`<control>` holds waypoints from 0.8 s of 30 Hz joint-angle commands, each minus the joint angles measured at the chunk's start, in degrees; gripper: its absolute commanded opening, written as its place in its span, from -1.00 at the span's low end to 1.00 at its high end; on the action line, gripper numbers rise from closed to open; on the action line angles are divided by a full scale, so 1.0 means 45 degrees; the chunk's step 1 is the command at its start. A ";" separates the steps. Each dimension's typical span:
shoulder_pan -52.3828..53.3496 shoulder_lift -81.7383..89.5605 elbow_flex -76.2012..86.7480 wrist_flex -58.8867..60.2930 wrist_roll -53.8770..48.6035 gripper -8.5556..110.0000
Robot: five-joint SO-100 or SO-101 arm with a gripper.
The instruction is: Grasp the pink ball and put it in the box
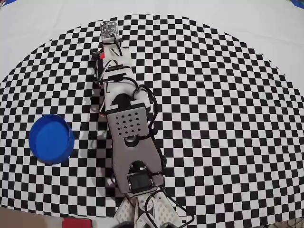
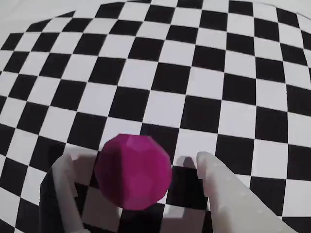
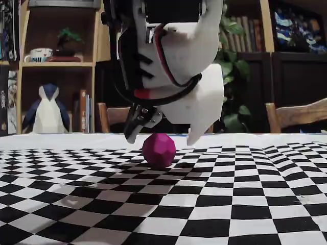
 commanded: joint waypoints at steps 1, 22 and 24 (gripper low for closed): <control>0.0098 0.0039 -0.0645 0.0078 -0.0098 -0.36; 0.0098 -0.0156 -0.0820 0.0098 -0.0098 -0.36; 0.0078 -0.0195 -0.0840 0.0098 -0.0098 -0.36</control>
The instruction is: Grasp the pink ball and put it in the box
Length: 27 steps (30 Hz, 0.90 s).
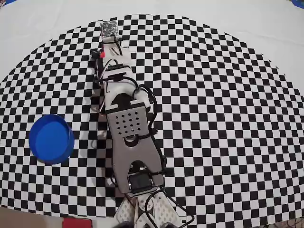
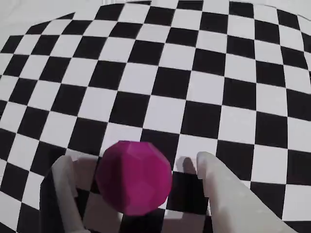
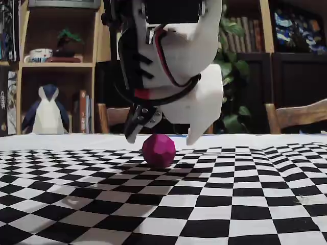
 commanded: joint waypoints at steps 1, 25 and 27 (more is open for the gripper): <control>0.0078 0.0039 -0.0625 0.0020 -0.0098 -0.36; 0.0059 -0.0117 -0.0840 0.0039 -0.0098 -0.36; 0.0059 -0.0117 -0.0840 0.0039 -0.0098 -0.36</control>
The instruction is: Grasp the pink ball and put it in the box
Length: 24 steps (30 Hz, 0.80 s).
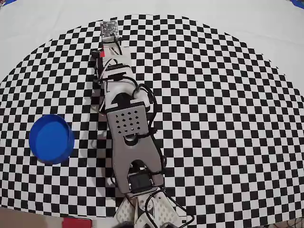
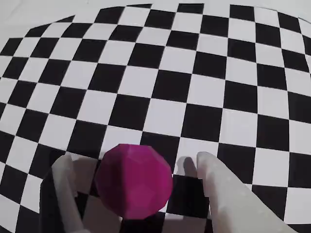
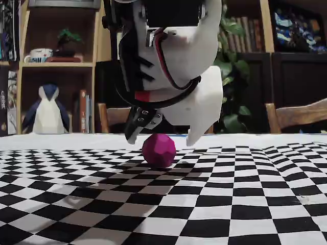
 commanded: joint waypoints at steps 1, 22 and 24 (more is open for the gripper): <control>0.0059 0.0098 -0.0527 0.0039 -0.0098 -0.36; 0.0059 0.0059 -0.0645 0.0039 -0.0098 -0.36; 0.0078 0.0059 -0.0645 0.0039 -0.0098 -0.36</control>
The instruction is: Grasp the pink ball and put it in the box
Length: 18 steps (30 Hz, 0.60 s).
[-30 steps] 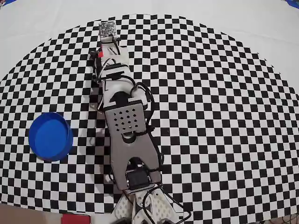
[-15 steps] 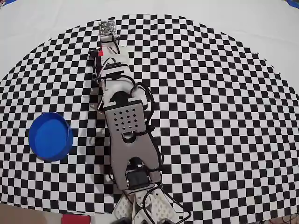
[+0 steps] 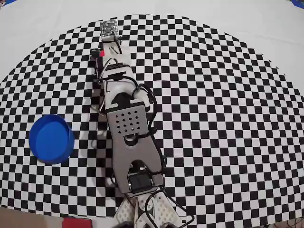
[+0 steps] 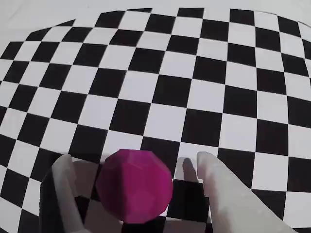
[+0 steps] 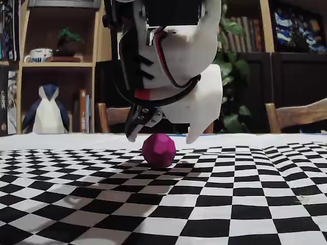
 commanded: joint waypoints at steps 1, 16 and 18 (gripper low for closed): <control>0.0078 0.0059 -0.0508 0.0039 -0.0098 -0.36; 0.0078 -0.0020 -0.0547 0.0039 -0.0098 -0.36; 0.0078 -0.0039 -0.0547 0.0039 -0.0098 -0.36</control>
